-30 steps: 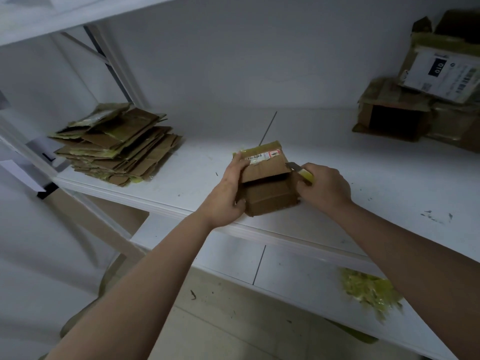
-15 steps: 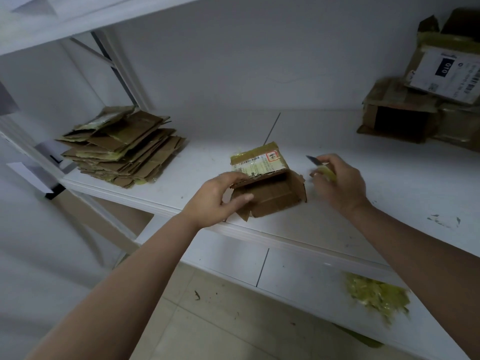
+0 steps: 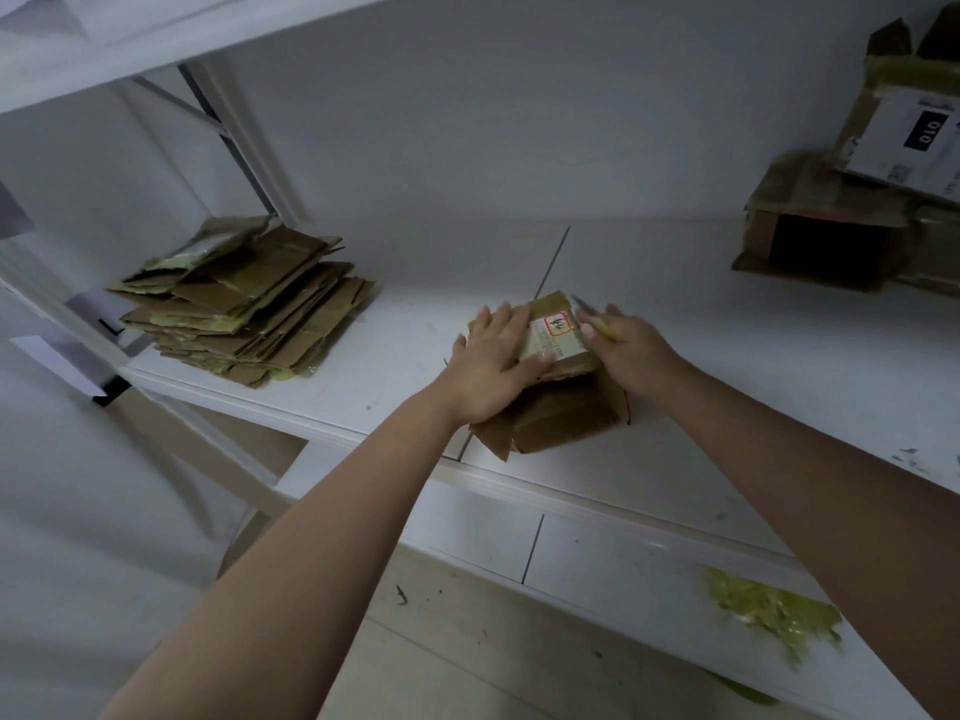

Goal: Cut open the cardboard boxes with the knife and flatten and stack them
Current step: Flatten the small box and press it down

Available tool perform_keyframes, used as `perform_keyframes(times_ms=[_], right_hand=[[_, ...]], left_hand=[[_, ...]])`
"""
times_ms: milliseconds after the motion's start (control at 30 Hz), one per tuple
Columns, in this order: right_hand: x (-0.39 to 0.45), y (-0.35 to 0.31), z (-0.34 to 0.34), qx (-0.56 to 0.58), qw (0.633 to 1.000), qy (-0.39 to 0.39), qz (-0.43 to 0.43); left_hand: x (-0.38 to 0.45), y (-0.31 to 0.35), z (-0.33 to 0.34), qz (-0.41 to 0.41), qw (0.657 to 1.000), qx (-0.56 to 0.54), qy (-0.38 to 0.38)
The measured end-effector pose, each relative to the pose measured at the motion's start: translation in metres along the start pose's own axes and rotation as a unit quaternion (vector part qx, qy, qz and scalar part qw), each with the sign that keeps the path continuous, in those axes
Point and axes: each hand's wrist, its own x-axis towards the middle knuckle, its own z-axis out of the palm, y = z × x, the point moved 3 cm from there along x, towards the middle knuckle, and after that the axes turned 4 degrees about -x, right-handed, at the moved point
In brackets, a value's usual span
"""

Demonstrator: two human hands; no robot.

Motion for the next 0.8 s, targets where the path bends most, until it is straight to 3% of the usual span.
perform_keyframes(times_ms=[100,233,467,533,667,800], right_hand=[[0.0,-0.007,0.021,0.0,0.998,-0.054,-0.044],[-0.005,-0.014,0.048,-0.088,0.99,-0.077,-0.081],[-0.01,-0.01,0.068,-0.229,0.962,-0.101,-0.106],[-0.013,-0.009,0.067,-0.223,0.964,-0.102,-0.106],[-0.018,-0.01,0.066,-0.168,0.976,-0.094,-0.103],[-0.027,-0.016,0.056,-0.101,0.989,-0.025,-0.106]], left_hand=[[-0.007,-0.017,0.012,-0.004,0.997,0.06,-0.038],[-0.026,-0.047,0.025,-0.019,0.994,0.096,-0.056],[-0.041,-0.064,0.042,-0.041,0.996,0.068,-0.038],[-0.041,-0.062,0.043,-0.025,0.998,0.051,-0.016],[-0.034,-0.055,0.023,-0.003,0.992,-0.014,0.127],[-0.013,-0.046,0.009,-0.049,0.992,0.003,0.115]])
